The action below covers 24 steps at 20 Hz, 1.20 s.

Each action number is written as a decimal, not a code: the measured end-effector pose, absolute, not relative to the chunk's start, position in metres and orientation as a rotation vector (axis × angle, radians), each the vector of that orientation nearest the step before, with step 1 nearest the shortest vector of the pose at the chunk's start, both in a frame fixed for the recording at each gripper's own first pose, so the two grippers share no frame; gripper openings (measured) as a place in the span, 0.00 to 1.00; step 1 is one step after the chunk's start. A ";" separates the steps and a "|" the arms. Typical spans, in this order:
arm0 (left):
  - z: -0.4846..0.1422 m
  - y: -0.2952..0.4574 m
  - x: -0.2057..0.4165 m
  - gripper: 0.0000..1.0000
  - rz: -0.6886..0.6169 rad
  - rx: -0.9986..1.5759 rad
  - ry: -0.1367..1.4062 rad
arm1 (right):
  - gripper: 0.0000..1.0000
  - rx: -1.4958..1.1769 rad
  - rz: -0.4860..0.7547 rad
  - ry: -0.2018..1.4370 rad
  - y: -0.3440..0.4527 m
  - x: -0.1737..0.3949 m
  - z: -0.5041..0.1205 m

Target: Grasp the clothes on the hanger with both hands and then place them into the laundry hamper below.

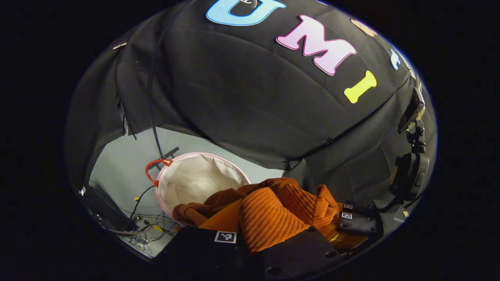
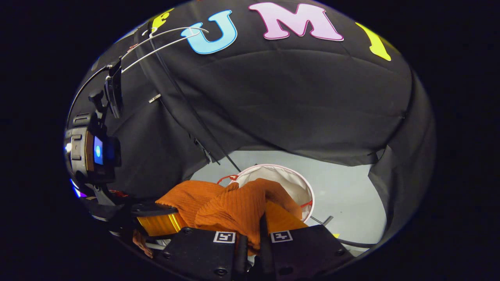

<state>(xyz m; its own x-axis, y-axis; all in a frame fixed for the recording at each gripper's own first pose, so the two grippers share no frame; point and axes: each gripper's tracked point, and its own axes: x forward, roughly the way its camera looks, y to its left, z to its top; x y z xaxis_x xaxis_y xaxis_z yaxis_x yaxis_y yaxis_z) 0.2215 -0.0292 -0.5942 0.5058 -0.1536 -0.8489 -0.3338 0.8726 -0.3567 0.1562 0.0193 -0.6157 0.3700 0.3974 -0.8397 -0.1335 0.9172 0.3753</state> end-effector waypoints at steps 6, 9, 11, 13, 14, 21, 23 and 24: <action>-0.603 -0.017 0.219 0.12 0.150 -0.522 1.065 | 0.24 0.230 0.346 1.153 0.014 0.162 -0.621; -0.606 0.003 0.222 0.47 0.217 -0.460 1.076 | 0.54 0.182 0.323 1.142 0.002 0.164 -0.626; -0.602 0.007 0.224 0.80 0.237 -0.454 1.069 | 0.84 0.185 0.308 1.137 -0.005 0.164 -0.625; -0.603 0.011 0.224 0.96 0.251 -0.460 1.057 | 0.97 0.195 0.302 1.145 -0.004 0.162 -0.627; -0.602 0.013 0.223 0.96 0.255 -0.464 1.050 | 0.97 0.196 0.299 1.143 -0.004 0.163 -0.627; -0.593 0.009 0.218 0.96 0.219 -0.504 1.013 | 0.98 0.197 0.312 1.127 0.000 0.163 -0.618; -0.591 0.008 0.219 0.96 0.209 -0.514 1.000 | 0.97 0.199 0.309 1.122 0.000 0.163 -0.615; -0.588 0.009 0.219 0.96 0.205 -0.514 0.992 | 0.97 0.201 0.307 1.118 0.000 0.162 -0.612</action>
<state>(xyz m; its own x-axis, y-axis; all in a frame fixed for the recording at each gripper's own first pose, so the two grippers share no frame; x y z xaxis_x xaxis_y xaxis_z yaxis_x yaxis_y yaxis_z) 0.2189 0.0092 -0.5884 0.5397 -0.0647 -0.8394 -0.3926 0.8627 -0.3189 0.1621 0.0004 -0.6123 0.4016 0.3404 -0.8502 -0.1407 0.9403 0.3100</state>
